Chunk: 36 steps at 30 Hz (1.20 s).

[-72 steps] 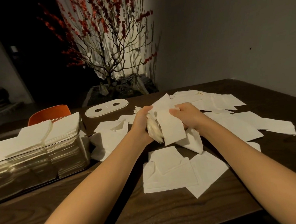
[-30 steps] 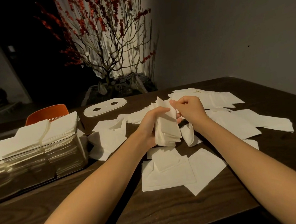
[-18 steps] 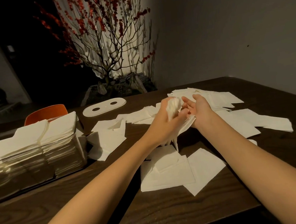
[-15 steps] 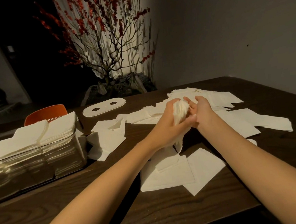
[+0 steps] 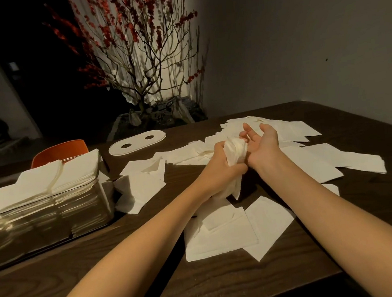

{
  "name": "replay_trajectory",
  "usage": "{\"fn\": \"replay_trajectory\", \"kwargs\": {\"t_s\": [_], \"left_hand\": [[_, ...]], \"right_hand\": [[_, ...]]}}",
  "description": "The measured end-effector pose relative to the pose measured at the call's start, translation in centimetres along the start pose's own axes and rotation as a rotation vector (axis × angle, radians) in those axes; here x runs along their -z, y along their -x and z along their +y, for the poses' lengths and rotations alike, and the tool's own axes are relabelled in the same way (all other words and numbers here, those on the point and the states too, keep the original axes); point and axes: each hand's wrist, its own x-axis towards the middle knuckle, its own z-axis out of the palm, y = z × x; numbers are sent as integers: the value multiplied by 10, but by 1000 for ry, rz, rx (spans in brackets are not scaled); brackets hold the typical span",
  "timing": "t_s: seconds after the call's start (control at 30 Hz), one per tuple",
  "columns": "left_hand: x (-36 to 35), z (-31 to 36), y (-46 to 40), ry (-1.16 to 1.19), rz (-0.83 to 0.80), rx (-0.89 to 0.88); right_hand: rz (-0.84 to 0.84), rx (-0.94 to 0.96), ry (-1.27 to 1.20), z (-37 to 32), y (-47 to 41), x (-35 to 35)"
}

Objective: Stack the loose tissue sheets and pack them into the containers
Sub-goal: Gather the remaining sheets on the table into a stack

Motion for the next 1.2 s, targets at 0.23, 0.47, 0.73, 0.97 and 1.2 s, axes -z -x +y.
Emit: {"fn": "replay_trajectory", "kwargs": {"t_s": [0.23, 0.47, 0.73, 0.97, 1.2], "left_hand": [[25, -6, -2, 963, 140, 297], [41, -25, -11, 1133, 202, 383], [40, -27, -20, 1068, 212, 396], [32, -26, -26, 1027, 171, 396], [33, -30, -27, 1059, 192, 395]], "right_hand": [[-36, 165, 641, -7, -14, 5], [-142, 719, 1866, 4, -45, 26], [41, 555, 2322, -2, -61, 33], [-97, 603, 2249, -7, -58, 32], [-73, 852, 2283, -3, -62, 34]]}}
